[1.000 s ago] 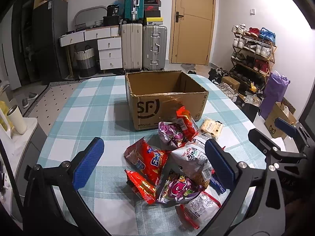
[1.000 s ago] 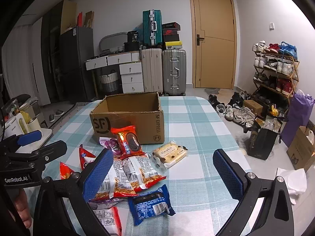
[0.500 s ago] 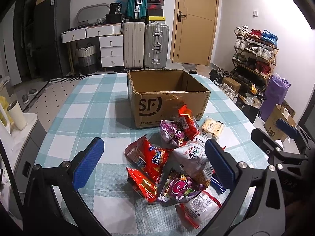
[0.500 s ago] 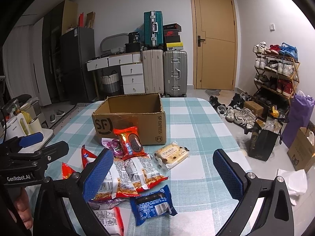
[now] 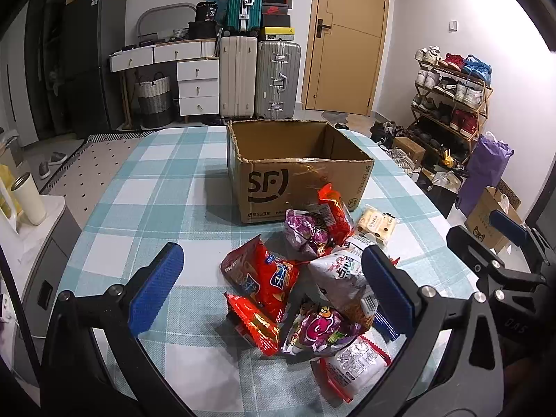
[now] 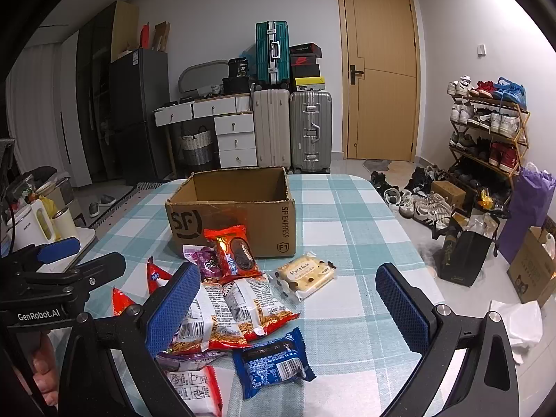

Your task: Organize snacks

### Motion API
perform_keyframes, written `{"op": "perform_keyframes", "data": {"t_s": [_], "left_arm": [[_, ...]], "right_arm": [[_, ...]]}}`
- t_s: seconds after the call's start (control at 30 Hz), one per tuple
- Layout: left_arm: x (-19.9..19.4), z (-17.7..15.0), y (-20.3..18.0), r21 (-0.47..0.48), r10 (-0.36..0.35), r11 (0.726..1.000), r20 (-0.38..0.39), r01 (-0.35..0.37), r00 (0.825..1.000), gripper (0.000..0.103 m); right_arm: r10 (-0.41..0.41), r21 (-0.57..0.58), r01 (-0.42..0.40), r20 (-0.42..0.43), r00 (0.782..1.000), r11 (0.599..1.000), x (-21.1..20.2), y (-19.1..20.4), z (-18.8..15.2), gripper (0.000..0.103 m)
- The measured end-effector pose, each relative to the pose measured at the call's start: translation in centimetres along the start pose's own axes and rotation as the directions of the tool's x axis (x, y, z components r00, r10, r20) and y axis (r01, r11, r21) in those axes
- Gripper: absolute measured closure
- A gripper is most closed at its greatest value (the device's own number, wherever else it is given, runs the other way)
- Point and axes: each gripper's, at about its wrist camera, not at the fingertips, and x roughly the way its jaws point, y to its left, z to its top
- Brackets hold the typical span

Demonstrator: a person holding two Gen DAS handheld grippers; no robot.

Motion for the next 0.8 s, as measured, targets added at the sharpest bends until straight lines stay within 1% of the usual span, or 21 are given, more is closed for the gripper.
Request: {"op": "perform_keyframes", "data": {"t_s": [0.53,0.8], "left_arm": [[0.19,-0.2,0.09,-0.001,0.0,1.0,-0.006,0.0,1.0,0.001],[0.51,-0.39,0.25,-0.01,-0.003,1.0,-0.021,0.003,1.0,0.001]], "right_arm": [[0.001,0.001,-0.001,0.003,1.0,1.0,-0.16,-0.03,0.01,0.0],[0.0,0.001,0.0,0.002,1.0,1.0,-0.24,0.26,0.1,0.0]]}}
